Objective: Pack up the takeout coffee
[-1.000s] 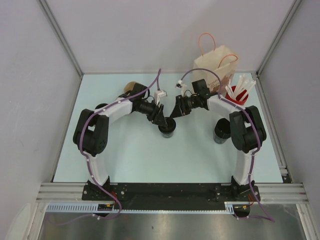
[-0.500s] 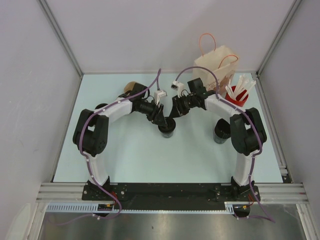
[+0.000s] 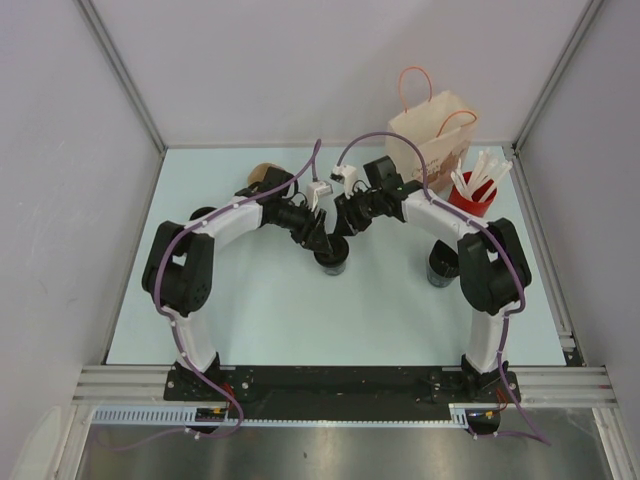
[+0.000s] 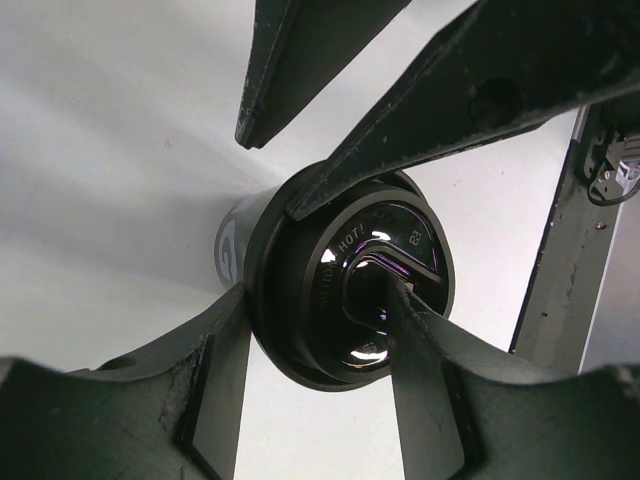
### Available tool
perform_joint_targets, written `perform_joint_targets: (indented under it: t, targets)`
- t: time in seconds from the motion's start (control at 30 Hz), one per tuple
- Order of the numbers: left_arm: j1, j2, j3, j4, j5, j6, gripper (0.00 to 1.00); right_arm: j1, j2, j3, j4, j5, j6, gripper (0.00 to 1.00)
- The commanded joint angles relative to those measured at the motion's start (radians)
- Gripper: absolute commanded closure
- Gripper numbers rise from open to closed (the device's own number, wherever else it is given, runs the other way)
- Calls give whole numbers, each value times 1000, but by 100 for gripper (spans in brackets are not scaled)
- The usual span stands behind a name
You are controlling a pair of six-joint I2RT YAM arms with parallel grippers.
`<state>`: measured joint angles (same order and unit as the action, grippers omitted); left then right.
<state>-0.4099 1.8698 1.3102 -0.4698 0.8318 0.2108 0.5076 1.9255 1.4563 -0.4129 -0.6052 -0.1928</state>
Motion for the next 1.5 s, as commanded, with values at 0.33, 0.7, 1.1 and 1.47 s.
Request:
perform_joint_targets:
  t: [0.33,0.7,1.1,1.47]
  targets:
    - [-21,86,-52,-79,-304,142,49,49,129,-146,-233,242,-94,64]
    - [-33,103,-43,-116,-316,159,48,57,162,-189,-256,251,-111,59]
    - [-41,106,-57,-145,-344,177,51,97,181,-226,-254,314,-125,59]
    - [-46,106,-52,-138,-338,174,52,74,28,-229,-187,343,-131,55]
